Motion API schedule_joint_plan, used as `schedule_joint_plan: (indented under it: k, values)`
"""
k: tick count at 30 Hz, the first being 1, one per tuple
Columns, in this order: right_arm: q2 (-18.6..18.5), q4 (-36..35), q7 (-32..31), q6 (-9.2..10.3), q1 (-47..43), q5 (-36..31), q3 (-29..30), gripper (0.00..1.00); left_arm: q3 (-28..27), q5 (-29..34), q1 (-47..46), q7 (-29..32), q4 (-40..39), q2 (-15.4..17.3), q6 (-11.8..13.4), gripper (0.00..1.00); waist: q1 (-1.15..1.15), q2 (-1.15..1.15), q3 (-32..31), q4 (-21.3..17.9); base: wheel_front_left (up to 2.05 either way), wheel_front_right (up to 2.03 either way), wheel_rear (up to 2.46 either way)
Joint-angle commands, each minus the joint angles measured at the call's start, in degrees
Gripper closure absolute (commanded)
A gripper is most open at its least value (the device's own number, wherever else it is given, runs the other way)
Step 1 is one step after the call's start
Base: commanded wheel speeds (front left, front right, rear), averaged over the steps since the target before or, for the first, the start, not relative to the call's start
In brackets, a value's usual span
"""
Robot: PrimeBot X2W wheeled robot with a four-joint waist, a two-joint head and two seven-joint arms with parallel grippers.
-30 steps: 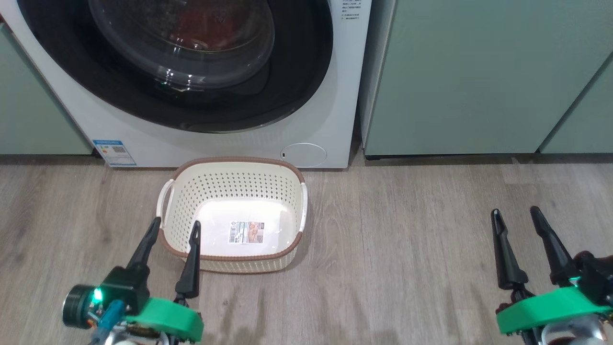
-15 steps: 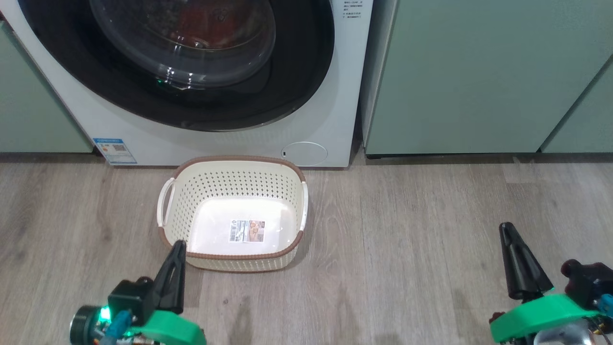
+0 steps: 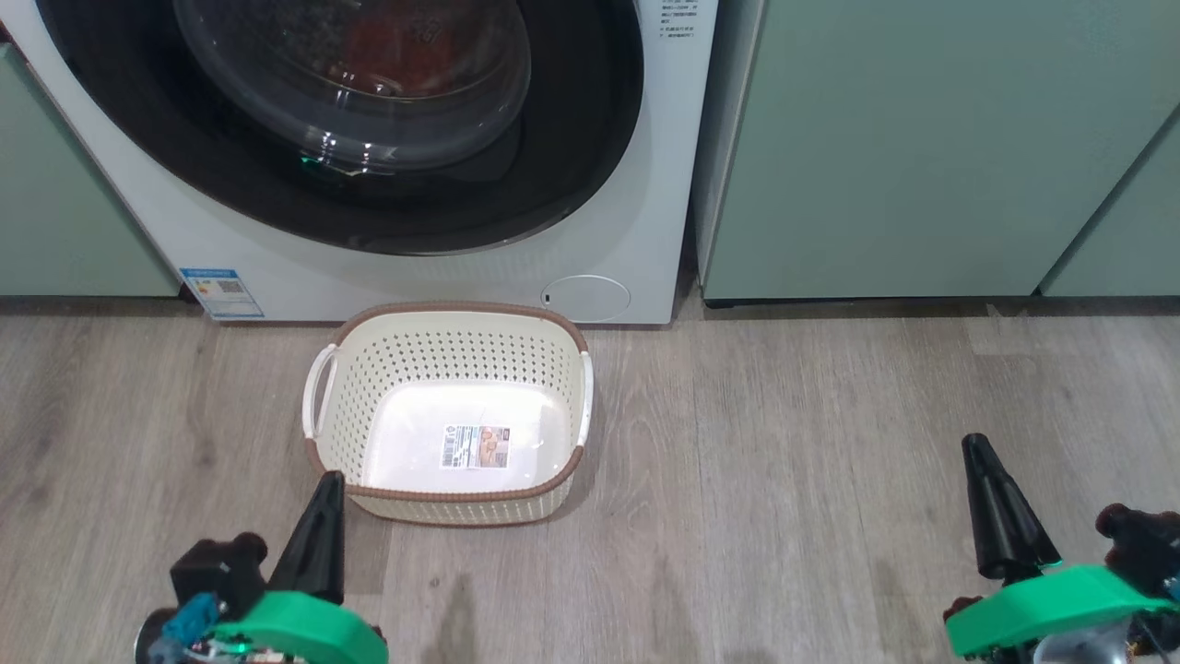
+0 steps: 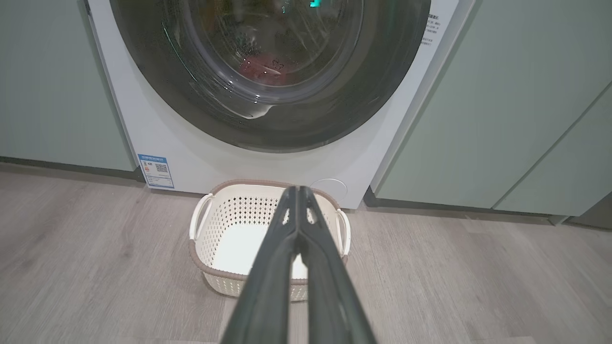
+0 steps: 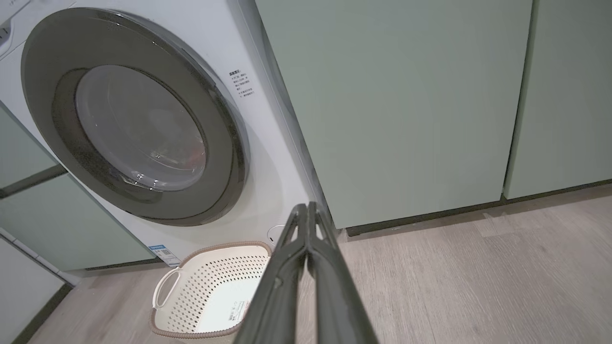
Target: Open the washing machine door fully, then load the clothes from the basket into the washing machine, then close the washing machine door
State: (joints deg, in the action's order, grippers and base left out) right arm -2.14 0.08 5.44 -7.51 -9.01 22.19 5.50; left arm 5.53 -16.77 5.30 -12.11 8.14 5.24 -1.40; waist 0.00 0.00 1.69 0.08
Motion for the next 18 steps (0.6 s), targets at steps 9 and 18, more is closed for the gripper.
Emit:
schedule_joint_plan:
  k: [9,18]
  values:
    - [-1.07,-0.25,-0.99,0.00,2.98,7.35,-0.43,1.00,-1.80,-7.36,-3.34,1.72,-0.98,-0.11,-0.82,1.00,0.00,0.00,-0.14,-0.01,0.00,0.00,0.00]
    - [-1.30,1.00,-1.69,0.01,4.06,13.29,-0.66,1.00,-2.73,-13.48,-4.07,3.24,-0.36,-0.31,-1.30,1.00,0.00,0.00,-0.26,-0.01,0.00,0.00,0.00]
